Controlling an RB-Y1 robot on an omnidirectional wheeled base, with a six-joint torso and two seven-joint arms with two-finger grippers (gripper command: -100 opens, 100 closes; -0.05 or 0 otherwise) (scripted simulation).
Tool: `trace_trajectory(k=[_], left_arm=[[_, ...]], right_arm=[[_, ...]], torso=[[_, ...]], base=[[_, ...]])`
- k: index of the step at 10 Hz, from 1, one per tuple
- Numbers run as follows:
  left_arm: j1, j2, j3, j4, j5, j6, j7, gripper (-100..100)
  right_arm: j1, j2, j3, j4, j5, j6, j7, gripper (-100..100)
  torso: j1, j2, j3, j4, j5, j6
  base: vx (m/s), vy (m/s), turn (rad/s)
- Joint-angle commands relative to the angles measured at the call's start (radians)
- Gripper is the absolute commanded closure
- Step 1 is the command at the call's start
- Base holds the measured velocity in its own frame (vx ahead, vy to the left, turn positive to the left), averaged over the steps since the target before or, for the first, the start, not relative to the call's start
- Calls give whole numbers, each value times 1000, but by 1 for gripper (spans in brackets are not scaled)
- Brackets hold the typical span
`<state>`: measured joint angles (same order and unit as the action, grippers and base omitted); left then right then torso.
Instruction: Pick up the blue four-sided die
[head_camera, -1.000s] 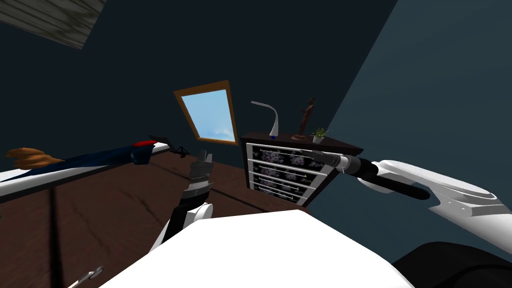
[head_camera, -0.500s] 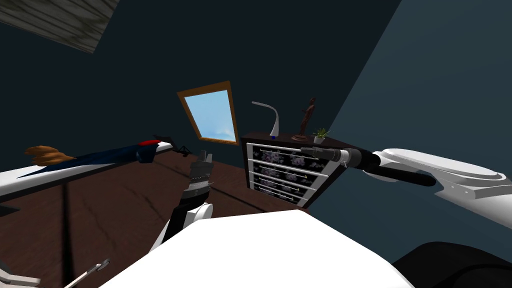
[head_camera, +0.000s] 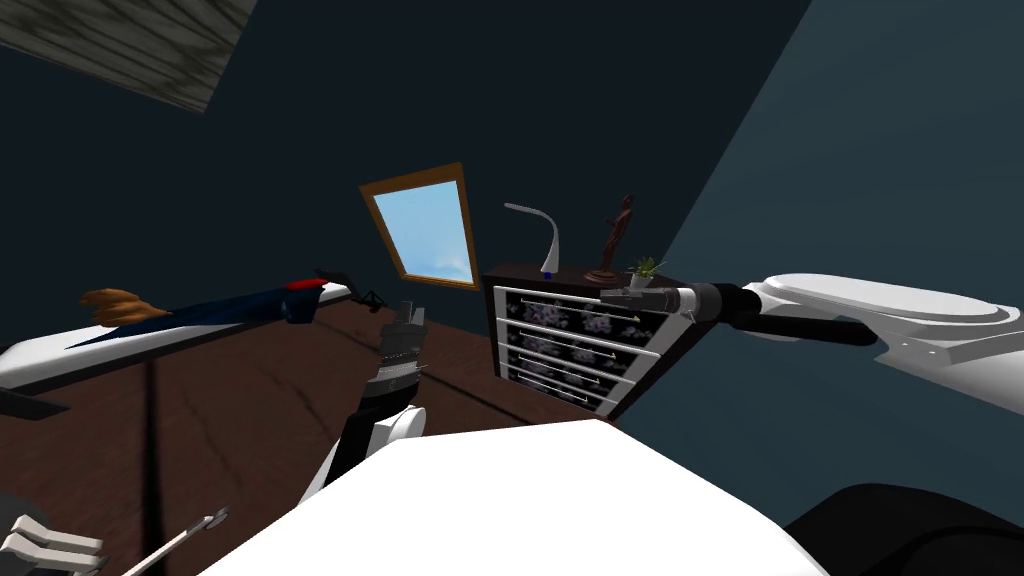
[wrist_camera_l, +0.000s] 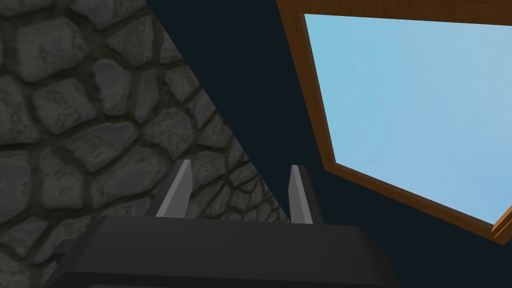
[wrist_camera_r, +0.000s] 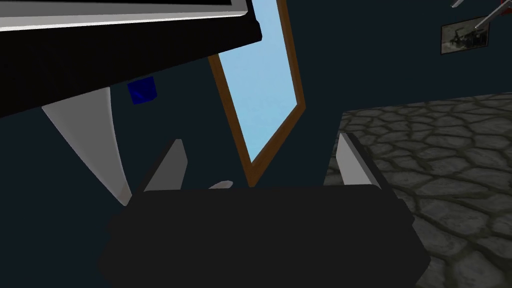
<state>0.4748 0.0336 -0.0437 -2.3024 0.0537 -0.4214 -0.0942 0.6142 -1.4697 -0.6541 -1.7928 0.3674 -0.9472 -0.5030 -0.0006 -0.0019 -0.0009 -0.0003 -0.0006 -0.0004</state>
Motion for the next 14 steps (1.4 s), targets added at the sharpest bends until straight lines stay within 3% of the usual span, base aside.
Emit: trace_trajectory(k=[1,2,5,7,10,14], left_arm=[[0,0,0,0,0,0,0,0],[0,0,0,0,0,0,0,0],[0,0,0,0,0,0,0,0],[0,0,0,0,0,0,0,0],[0,0,0,0,0,0,0,0],[0,0,0,0,0,0,0,0]], right_arm=[[1,-50,-12,16,11,-12,-3,-100],[1,-62,-12,16,11,-12,-3,-100],[20,-165,-69,69,64,-51,-17,-100],[20,-214,-69,69,64,-51,-17,-100],[39,-314,-119,117,118,-87,-25,-100],[49,-427,-141,140,145,-104,-27,-100]], torso=[[0,0,0,0,0,0],[0,0,0,0,0,0],[0,-1,-1,0,0,0],[-1,-2,-1,0,0,0],[1,-2,-1,-1,0,0],[1,-2,-1,-1,0,0]], base=[[17,-27,42],[9,-12,-7],[26,-24,66],[21,-23,18],[40,-19,69],[36,-20,39]])
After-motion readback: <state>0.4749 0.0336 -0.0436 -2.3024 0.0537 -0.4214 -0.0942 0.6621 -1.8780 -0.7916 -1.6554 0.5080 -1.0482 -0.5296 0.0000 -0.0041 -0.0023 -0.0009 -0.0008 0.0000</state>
